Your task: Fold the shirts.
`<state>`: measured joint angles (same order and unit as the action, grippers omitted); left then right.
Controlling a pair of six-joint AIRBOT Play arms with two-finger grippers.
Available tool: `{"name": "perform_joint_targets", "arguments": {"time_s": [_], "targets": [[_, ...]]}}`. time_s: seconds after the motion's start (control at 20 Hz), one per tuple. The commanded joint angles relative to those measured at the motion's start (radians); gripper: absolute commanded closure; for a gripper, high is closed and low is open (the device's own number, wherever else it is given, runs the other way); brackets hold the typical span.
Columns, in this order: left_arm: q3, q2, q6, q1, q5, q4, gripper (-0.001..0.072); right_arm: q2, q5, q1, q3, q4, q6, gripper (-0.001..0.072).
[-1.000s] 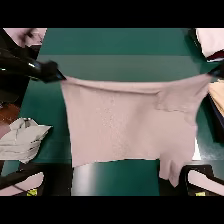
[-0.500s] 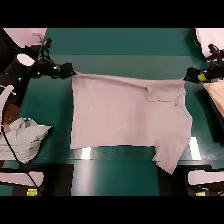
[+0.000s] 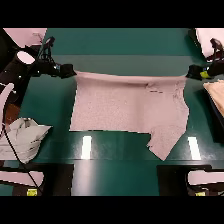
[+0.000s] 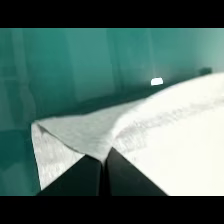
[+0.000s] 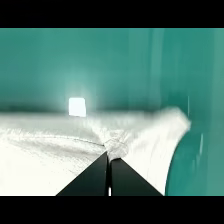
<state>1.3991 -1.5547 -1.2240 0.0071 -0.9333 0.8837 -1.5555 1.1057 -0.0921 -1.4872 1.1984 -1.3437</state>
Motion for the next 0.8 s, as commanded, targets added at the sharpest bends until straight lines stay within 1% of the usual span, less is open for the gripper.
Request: {"name": "perform_joint_targets", "arguments": {"time_s": [0.0,0.2,0.35,0.4,0.45,0.5,0.55,0.6,0.7,0.75], "targets": [[-0.051,-0.001,0.001,-0.001,-0.078,0.029,0.0684,0.074,0.007,0.000,0.160,0.035,0.007,0.0702],[-0.163,-0.001,0.001,-0.001,-0.002,0.034,0.0684,0.141,-0.070,-0.006,0.334,0.032,0.007,0.0700],[-0.194,-0.001,0.000,-0.001,-0.013,0.032,0.0680,0.141,-0.076,-0.006,0.373,0.030,0.005,0.0698],[-0.194,0.000,-0.001,-0.001,-0.031,0.032,0.0452,0.141,-0.074,-0.006,0.373,0.023,-0.004,0.0694],[-0.194,0.000,-0.011,-0.001,-0.044,0.032,0.0175,0.142,-0.069,-0.006,0.372,0.015,-0.012,0.0664],[-0.194,0.000,-0.029,0.000,-0.053,0.033,0.0129,0.142,-0.054,-0.009,0.371,-0.013,-0.012,0.0508],[-0.194,0.001,-0.050,0.001,-0.065,0.033,0.0129,0.142,-0.034,-0.014,0.370,-0.046,-0.012,0.0380],[-0.189,0.006,-0.063,0.007,-0.093,0.034,0.0167,0.146,-0.002,-0.029,0.370,-0.084,-0.012,0.0331],[-0.146,0.008,-0.060,0.039,-0.229,0.034,0.0166,0.175,0.101,-0.071,0.370,-0.135,0.008,0.0332],[-0.136,0.016,-0.054,0.063,-0.289,0.037,0.0167,0.201,0.155,-0.094,0.372,-0.132,0.029,0.0337]]}}
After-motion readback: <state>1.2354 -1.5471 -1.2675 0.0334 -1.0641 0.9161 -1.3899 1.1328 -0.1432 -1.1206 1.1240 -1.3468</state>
